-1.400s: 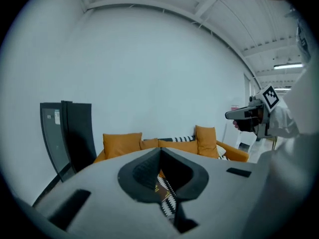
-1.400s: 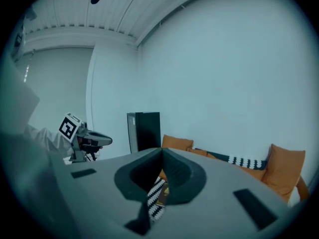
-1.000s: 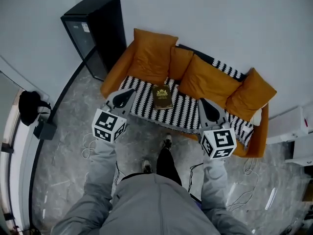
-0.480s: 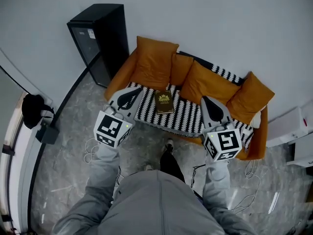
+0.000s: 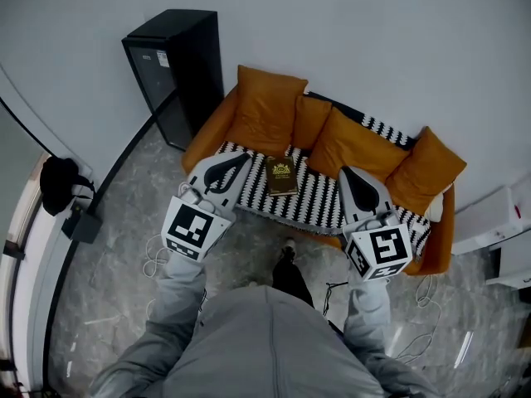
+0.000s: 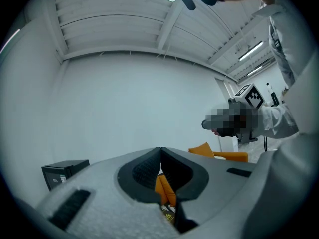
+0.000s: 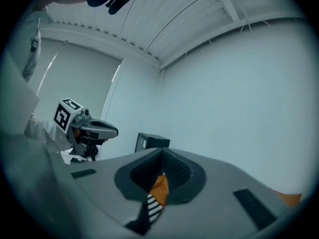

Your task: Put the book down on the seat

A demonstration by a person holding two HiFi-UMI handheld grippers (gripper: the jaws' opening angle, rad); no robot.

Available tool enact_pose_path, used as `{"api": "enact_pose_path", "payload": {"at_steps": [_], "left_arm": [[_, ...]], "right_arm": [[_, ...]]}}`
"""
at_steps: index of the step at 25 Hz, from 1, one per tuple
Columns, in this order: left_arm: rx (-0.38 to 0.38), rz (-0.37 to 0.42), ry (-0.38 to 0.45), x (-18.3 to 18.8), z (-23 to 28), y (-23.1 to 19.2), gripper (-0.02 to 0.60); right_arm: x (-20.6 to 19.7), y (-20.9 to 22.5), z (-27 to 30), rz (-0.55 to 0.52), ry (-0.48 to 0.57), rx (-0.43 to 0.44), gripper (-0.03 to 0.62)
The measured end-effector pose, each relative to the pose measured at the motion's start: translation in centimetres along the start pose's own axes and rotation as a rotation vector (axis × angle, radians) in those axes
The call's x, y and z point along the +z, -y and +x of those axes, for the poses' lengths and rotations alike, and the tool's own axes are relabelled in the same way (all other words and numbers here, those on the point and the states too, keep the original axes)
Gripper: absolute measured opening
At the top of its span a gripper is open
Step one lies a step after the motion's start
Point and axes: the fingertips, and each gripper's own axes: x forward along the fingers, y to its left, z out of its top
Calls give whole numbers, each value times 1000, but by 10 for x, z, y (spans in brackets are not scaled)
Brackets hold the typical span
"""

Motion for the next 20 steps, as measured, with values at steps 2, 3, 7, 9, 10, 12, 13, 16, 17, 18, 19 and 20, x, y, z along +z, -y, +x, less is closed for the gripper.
{"api": "enact_pose_path", "payload": {"at_steps": [2, 3, 7, 9, 10, 12, 13, 16, 17, 18, 19, 20], "left_arm": [[1, 2, 4, 5, -1, 0, 25], [-2, 9, 5, 5, -1, 1, 25], [-10, 19, -1, 1, 0, 0, 25], [-9, 17, -4, 0, 0, 0, 25], [-8, 17, -5, 0, 1, 0, 25], [-9, 18, -5, 0, 1, 0, 25], [-9, 19, -6, 0, 1, 0, 25], [-10, 21, -8, -1, 1, 0, 25], [-10, 20, -9, -2, 1, 0, 25], [-11, 20, -11, -3, 2, 0, 25], [-11, 19, -13, -4, 2, 0, 25], [-11, 18, -14, -4, 2, 1, 25]], "right_arm": [[0, -2, -1, -3, -3, 1, 28], [1, -2, -2, -4, -4, 1, 28], [-1, -2, 1, -3, -15, -3, 28], [-3, -1, 1, -3, -22, -4, 28], [-3, -1, 1, -3, -23, -4, 28], [-4, 0, 1, -3, -25, -6, 28], [-4, 1, 2, -4, -25, -6, 28], [-4, 1, 3, -2, -21, -6, 28], [-4, 1, 4, -4, -21, -5, 28], [-5, 1, 4, -6, -22, -4, 28], [-5, 1, 4, -8, -23, -3, 28], [-5, 1, 4, -8, -24, -3, 28]]}}
